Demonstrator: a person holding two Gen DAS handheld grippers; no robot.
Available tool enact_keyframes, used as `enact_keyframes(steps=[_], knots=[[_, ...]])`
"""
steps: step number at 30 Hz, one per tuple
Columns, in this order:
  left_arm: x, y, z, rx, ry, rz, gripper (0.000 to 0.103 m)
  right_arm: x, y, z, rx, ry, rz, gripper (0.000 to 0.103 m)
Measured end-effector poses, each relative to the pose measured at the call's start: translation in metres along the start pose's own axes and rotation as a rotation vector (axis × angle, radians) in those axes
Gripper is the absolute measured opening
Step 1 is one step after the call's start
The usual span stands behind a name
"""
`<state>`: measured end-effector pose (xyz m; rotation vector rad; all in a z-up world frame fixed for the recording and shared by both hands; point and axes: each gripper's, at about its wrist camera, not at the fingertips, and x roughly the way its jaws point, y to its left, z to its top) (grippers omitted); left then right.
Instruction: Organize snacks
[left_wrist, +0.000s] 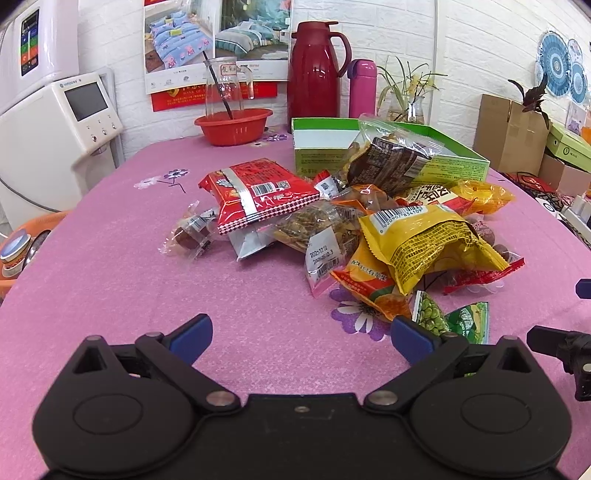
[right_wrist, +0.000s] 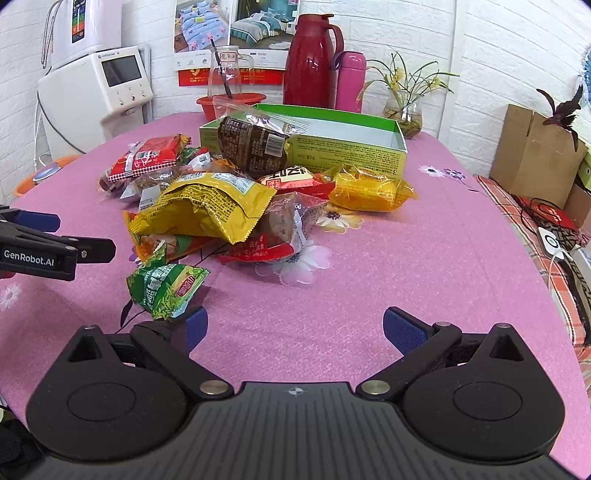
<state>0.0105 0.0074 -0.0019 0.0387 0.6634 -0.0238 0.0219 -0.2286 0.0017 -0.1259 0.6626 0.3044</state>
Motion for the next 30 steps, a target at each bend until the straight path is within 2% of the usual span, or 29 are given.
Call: enact_keyframes(steps=[30], knots=[[-0.0024, -0.0051, -0.0028, 0.004, 0.007, -0.004, 0.103, -0.0006, -0.0008, -0.0022, 0.008, 0.0, 0.006, 0.103]])
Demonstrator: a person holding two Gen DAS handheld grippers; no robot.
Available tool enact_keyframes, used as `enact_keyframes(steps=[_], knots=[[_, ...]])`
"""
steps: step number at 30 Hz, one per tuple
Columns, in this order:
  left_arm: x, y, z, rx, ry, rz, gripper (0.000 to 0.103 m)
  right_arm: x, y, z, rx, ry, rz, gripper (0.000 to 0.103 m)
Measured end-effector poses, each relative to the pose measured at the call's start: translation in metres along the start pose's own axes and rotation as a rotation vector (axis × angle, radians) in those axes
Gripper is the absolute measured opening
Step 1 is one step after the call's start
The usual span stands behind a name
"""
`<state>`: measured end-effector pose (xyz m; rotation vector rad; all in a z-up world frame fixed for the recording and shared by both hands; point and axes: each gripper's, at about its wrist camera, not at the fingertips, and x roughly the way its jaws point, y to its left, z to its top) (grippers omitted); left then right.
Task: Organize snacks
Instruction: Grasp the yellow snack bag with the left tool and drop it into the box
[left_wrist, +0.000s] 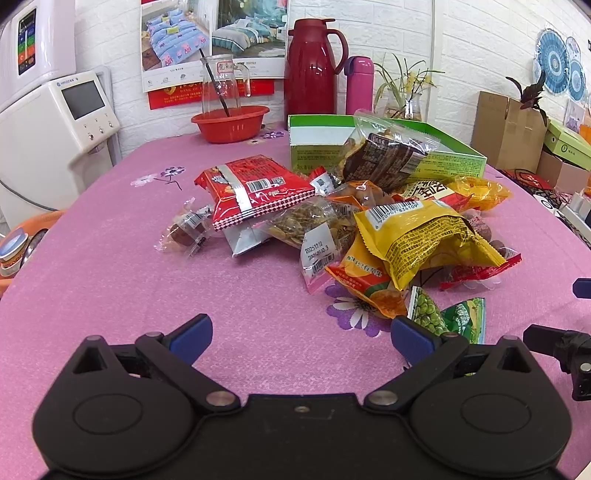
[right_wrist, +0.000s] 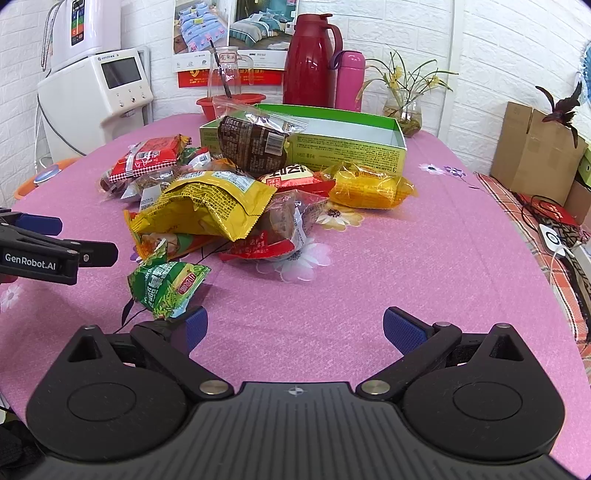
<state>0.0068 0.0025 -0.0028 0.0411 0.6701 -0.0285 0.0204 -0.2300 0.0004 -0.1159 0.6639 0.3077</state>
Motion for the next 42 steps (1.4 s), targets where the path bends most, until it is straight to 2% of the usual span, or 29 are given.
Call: enact_keyframes(steps=[5, 8, 10, 13, 15, 18, 22, 26, 27, 30, 35, 36, 37, 38, 39, 42], knots=[[0.001, 0.004, 0.001, -0.005, -0.002, -0.012, 0.103, 0.002, 0.0, 0.001, -0.003, -0.002, 0.008, 0.103], [-0.002, 0.014, 0.007, -0.037, -0.037, -0.047, 0.102, 0.0, 0.0, 0.003, -0.007, -0.043, 0.046, 0.103], [-0.007, 0.021, 0.015, -0.065, -0.065, -0.084, 0.102, -0.008, -0.002, 0.006, -0.014, -0.138, 0.091, 0.103], [-0.014, 0.026, 0.027, -0.07, -0.117, -0.142, 0.102, -0.02, -0.004, 0.011, -0.001, -0.326, 0.121, 0.103], [-0.016, 0.023, 0.032, -0.052, -0.137, -0.174, 0.101, -0.021, -0.005, 0.017, -0.008, -0.39, 0.136, 0.103], [-0.013, 0.017, 0.041, -0.027, -0.135, -0.274, 0.094, -0.004, 0.005, 0.03, -0.131, -0.286, 0.164, 0.103], [0.01, 0.007, 0.051, -0.017, -0.048, -0.411, 0.069, 0.014, 0.028, 0.028, -0.336, -0.272, 0.108, 0.103], [0.038, -0.002, 0.057, -0.008, 0.022, -0.439, 0.048, 0.03, 0.044, 0.026, -0.494, -0.278, 0.094, 0.103], [0.044, -0.003, 0.058, -0.009, 0.038, -0.446, 0.032, 0.034, 0.046, 0.028, -0.515, -0.274, 0.097, 0.103], [0.056, -0.003, 0.061, -0.015, 0.065, -0.489, 0.031, 0.045, 0.047, 0.034, -0.526, -0.251, 0.119, 0.103], [0.064, -0.002, 0.062, -0.028, 0.072, -0.516, 0.029, 0.056, 0.035, 0.046, -0.393, -0.21, 0.168, 0.103], [0.066, -0.001, 0.062, -0.043, 0.071, -0.532, 0.023, 0.057, 0.035, 0.045, -0.38, -0.207, 0.168, 0.096], [0.068, -0.001, 0.063, -0.064, 0.077, -0.546, 0.022, 0.057, 0.036, 0.045, -0.38, -0.203, 0.17, 0.09], [0.068, -0.001, 0.064, -0.085, 0.082, -0.543, 0.022, 0.056, 0.039, 0.043, -0.381, -0.194, 0.179, 0.068], [0.065, -0.002, 0.065, -0.084, 0.075, -0.533, 0.02, 0.054, 0.041, 0.043, -0.374, -0.191, 0.171, 0.056], [0.05, -0.005, 0.067, -0.062, 0.033, -0.534, 0.018, 0.045, 0.04, 0.041, -0.338, -0.207, 0.175, 0.048]])
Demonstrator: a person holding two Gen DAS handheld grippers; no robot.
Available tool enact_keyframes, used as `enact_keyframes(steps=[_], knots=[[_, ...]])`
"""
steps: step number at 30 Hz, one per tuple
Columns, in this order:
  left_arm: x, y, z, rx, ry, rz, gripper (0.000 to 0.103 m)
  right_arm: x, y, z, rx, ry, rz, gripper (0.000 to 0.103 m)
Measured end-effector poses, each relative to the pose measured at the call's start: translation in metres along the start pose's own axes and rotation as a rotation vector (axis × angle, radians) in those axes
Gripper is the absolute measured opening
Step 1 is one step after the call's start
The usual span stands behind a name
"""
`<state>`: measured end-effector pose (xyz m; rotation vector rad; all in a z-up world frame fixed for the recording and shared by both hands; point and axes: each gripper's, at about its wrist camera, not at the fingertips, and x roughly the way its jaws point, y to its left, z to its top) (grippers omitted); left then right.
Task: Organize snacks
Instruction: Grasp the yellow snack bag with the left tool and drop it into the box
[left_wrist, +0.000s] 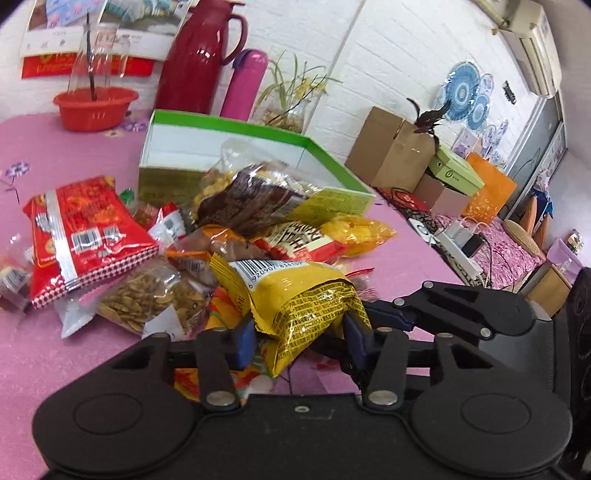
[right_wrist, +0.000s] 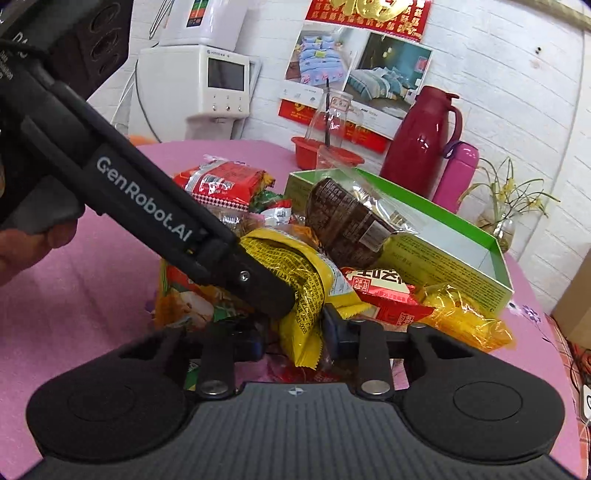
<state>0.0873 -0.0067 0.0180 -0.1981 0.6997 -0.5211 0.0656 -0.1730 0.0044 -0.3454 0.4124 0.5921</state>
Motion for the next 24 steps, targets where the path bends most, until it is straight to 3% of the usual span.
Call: enact_keyframes(steps=[3, 8, 15, 16, 24], knots=[[-0.016, -0.011, 0.005, 0.031, -0.048, -0.004, 0.013, -0.015, -0.002, 0.003, 0.027, -0.034, -0.009, 0.042], [-0.033, -0.024, 0.031, 0.096, -0.122, -0.012, 0.013, -0.029, -0.01, 0.022, 0.036, -0.119, -0.05, 0.041], [-0.016, -0.021, 0.083, 0.167, -0.195, -0.005, 0.009, -0.008, -0.042, 0.055, 0.083, -0.196, -0.091, 0.041], [-0.012, -0.017, 0.091, 0.171, -0.197, -0.008, 0.002, -0.003, -0.047, 0.061, 0.094, -0.2, -0.093, 0.041], [0.034, 0.036, 0.135, 0.1, -0.127, -0.071, 0.004, 0.042, -0.075, 0.085, 0.158, -0.178, -0.12, 0.038]])
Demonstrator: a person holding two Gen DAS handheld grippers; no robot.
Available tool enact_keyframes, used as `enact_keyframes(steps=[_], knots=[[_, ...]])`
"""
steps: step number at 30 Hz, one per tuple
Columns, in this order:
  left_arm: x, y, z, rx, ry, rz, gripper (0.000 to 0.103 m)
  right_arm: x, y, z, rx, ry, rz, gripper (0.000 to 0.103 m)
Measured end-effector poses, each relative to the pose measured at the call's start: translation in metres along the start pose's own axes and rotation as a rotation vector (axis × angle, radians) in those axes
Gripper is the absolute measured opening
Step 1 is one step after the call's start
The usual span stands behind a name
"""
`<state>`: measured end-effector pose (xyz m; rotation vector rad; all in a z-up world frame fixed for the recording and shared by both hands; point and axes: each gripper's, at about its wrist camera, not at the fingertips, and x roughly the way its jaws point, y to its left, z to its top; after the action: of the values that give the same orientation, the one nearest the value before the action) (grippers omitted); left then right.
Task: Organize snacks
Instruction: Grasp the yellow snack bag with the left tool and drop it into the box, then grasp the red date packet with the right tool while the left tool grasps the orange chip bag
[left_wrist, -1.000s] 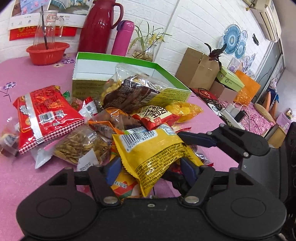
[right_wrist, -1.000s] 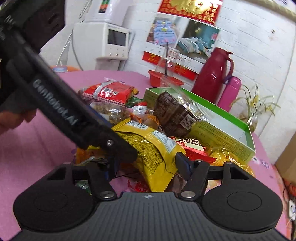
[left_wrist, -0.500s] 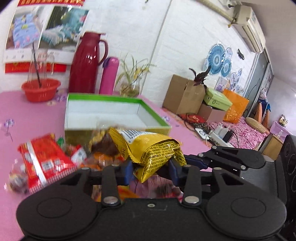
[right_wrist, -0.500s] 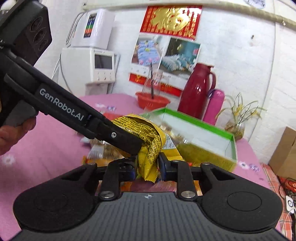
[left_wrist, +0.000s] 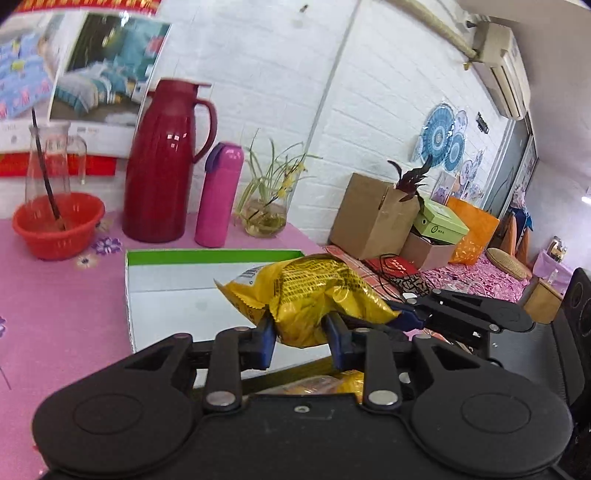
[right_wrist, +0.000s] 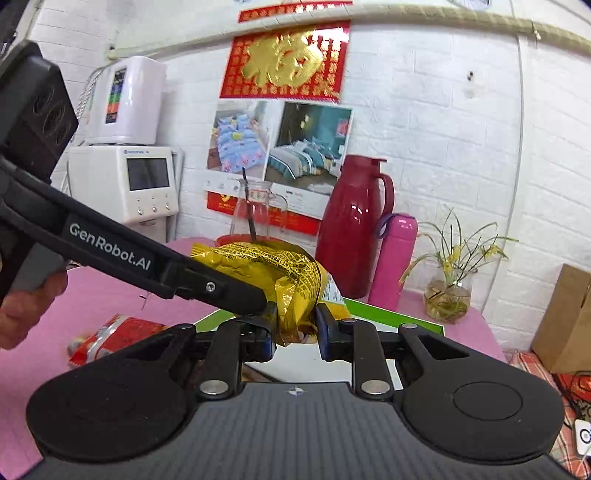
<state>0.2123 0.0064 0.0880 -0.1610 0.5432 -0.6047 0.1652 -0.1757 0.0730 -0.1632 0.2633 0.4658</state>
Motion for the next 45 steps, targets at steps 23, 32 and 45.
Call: enact_keyframes(steps=[23, 32, 45], knots=[[-0.021, 0.045, -0.017, -0.017, -0.024, 0.164, 0.103, 0.018, 0.023, 0.01, -0.075, 0.101, -0.17, 0.103], [-0.065, 0.009, -0.057, 0.077, 0.067, 0.101, 0.103, -0.043, 0.054, -0.008, -0.038, 0.176, -0.129, 0.103], [-0.047, -0.02, -0.123, 0.141, 0.258, 0.068, 0.103, -0.066, 0.091, -0.083, -0.036, 0.421, -0.12, 0.103]])
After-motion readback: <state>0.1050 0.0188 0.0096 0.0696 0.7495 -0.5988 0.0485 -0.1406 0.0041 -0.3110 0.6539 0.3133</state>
